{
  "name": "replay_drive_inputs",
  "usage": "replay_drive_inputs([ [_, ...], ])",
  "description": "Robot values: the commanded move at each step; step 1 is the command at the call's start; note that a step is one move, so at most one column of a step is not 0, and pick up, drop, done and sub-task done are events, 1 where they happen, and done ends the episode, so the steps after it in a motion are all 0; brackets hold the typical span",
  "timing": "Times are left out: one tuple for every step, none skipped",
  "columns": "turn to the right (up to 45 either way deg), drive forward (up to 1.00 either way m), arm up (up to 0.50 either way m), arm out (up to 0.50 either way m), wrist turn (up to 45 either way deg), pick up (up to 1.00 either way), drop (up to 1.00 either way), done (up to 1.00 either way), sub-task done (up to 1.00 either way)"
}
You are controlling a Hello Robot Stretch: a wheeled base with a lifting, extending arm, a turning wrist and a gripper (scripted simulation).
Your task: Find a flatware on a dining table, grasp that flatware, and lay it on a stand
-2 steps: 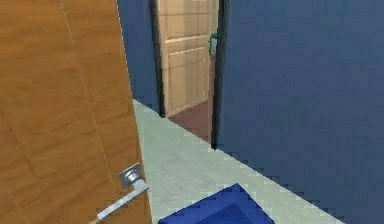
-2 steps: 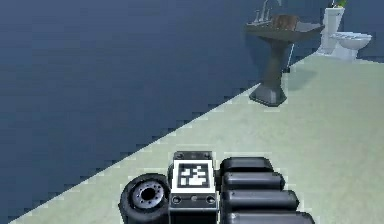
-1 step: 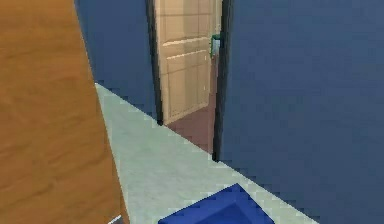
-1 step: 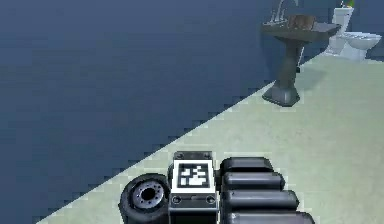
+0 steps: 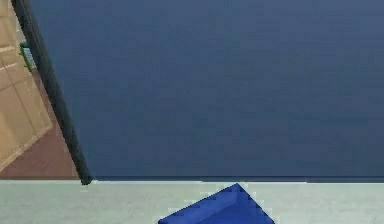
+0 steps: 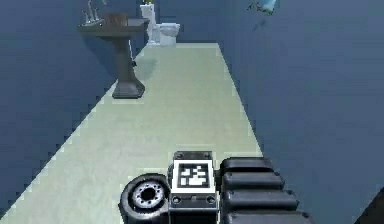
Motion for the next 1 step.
replay_drive_inputs([
  [45.0, 0.0, 0.0, 0.0, 0.0, 0.0, 0.0, 0.0, 0.0],
])
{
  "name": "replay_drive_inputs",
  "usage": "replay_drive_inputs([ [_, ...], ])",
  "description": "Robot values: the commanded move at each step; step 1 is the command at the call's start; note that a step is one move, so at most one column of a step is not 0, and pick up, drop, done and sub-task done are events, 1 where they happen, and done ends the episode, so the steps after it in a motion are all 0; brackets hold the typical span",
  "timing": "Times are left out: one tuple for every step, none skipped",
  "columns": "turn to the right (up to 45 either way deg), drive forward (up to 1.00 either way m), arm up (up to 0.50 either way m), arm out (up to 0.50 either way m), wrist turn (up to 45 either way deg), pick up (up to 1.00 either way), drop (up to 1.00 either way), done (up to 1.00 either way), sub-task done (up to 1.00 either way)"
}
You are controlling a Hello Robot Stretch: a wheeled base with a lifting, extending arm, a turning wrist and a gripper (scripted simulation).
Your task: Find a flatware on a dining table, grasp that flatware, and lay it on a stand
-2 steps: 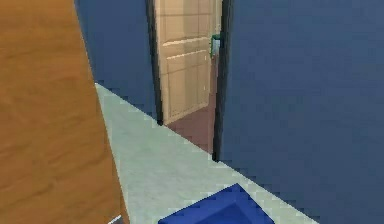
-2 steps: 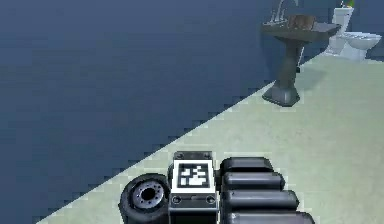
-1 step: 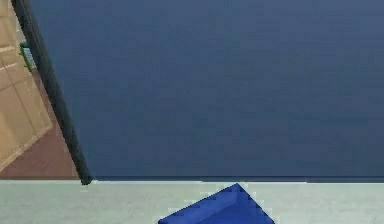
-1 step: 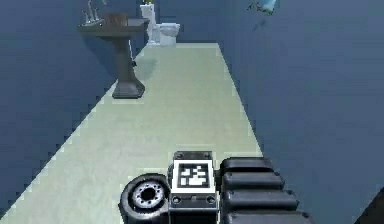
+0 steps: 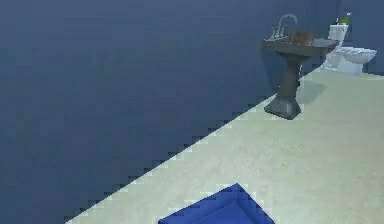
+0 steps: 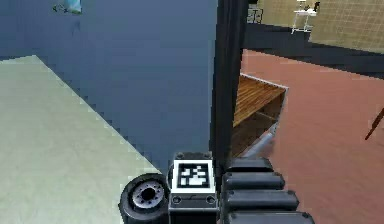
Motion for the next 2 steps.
replay_drive_inputs([
  [45.0, 0.0, 0.0, 0.0, 0.0, 0.0, 0.0, 0.0, 0.0],
  [0.0, 0.2, 0.0, 0.0, 0.0, 0.0, 0.0, 0.0, 0.0],
])
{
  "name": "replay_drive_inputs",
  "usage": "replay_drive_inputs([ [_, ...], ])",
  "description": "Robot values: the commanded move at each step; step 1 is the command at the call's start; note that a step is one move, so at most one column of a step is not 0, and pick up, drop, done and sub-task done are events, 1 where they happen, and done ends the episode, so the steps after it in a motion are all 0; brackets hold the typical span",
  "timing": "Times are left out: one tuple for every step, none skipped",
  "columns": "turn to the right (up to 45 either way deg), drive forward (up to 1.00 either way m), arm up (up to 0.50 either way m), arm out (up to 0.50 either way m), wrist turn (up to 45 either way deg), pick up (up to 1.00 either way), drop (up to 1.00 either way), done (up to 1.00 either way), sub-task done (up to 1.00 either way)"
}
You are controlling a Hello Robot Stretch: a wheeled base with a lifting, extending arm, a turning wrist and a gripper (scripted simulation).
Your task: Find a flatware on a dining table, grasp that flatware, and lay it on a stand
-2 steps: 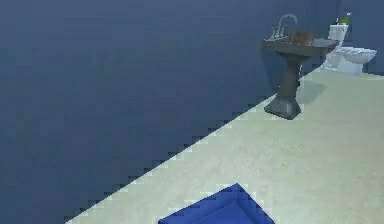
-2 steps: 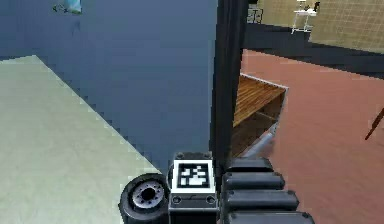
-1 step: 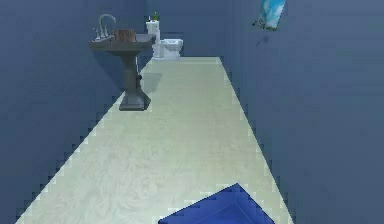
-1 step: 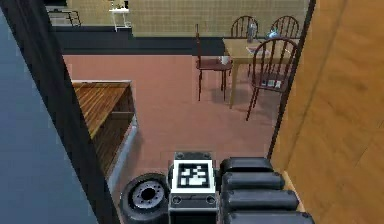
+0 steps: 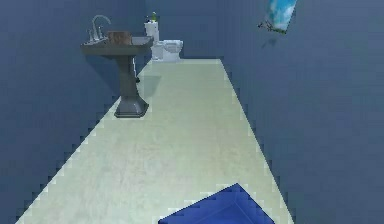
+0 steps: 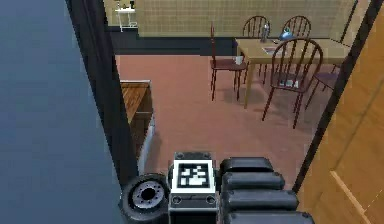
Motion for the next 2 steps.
replay_drive_inputs([
  [-45.0, 0.0, 0.0, 0.0, 0.0, 0.0, 0.0, 0.0, 0.0],
  [-39.0, 0.0, 0.0, 0.0, 0.0, 0.0, 0.0, 0.0, 0.0],
])
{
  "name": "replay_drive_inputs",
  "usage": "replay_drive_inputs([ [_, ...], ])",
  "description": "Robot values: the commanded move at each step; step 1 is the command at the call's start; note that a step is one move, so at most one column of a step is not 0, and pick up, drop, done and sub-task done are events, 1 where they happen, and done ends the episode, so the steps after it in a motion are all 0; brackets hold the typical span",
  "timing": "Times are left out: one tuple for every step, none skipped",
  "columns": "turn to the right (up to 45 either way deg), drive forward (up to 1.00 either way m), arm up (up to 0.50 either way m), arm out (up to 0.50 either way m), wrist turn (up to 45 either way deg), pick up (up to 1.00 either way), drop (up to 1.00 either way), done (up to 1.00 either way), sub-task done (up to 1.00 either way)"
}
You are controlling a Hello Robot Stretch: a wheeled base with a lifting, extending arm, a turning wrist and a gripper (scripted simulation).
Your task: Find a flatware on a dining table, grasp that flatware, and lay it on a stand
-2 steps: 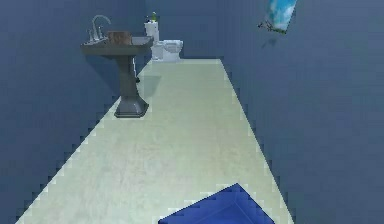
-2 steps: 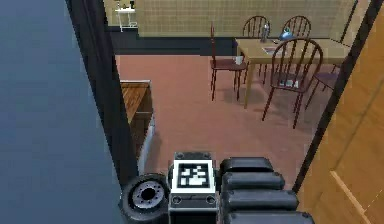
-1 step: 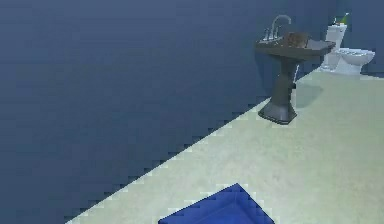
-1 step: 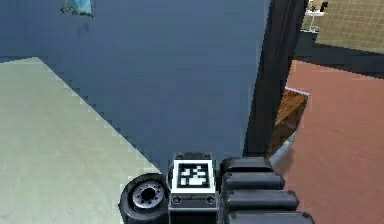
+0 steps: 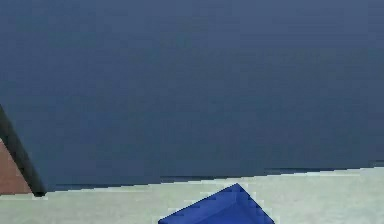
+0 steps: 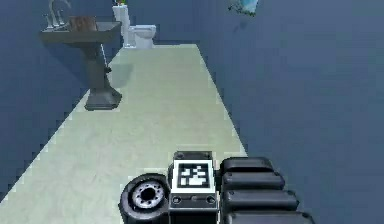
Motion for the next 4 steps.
replay_drive_inputs([
  [0.0, 0.45, 0.0, 0.0, 0.0, 0.0, 0.0, 0.0, 0.0],
  [-45.0, 0.0, 0.0, 0.0, 0.0, 0.0, 0.0, 0.0, 0.0],
  [-18.0, 0.0, 0.0, 0.0, 0.0, 0.0, 0.0, 0.0, 0.0],
  [0.0, 0.35, 0.0, 0.0, 0.0, 0.0, 0.0, 0.0, 0.0],
])
